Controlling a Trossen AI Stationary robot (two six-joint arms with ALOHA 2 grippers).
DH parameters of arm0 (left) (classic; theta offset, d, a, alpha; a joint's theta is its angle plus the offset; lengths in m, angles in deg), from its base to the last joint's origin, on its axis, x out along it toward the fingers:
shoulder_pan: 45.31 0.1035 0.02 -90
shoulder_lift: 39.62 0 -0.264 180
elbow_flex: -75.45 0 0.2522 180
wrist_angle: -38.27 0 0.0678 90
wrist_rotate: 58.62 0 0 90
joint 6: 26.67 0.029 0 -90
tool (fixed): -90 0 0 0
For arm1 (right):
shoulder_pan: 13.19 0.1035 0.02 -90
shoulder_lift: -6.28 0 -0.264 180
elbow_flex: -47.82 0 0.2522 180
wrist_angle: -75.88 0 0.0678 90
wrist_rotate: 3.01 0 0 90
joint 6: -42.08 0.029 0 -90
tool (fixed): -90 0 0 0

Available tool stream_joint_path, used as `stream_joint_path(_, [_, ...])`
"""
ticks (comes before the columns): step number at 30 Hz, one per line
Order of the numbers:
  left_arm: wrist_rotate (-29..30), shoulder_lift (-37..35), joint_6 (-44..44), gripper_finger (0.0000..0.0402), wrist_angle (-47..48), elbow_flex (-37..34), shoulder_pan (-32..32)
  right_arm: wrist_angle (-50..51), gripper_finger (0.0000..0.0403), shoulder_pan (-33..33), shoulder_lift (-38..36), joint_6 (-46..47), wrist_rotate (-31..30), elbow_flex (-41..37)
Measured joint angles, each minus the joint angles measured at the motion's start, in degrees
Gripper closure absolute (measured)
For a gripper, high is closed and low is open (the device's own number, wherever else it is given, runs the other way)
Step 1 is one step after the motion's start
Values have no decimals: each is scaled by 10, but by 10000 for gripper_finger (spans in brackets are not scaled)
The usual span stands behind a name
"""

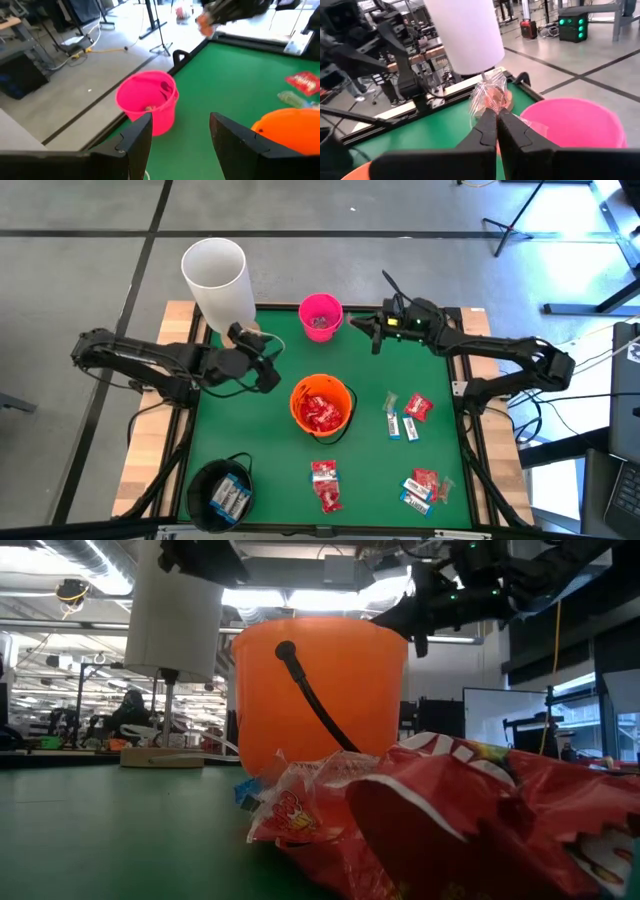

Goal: Sort candy
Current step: Put the orange gummy into the pink bucket

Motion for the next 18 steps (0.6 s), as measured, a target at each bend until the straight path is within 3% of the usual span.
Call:
stream_joint_path(10, [-21,-61,16,214,-29,-33,0,90,402,-10,121,-52,29,156])
stream_joint_path(18, [-79,-138,16,214,-256,-194,0,166,402,-11,195,-66,27,249])
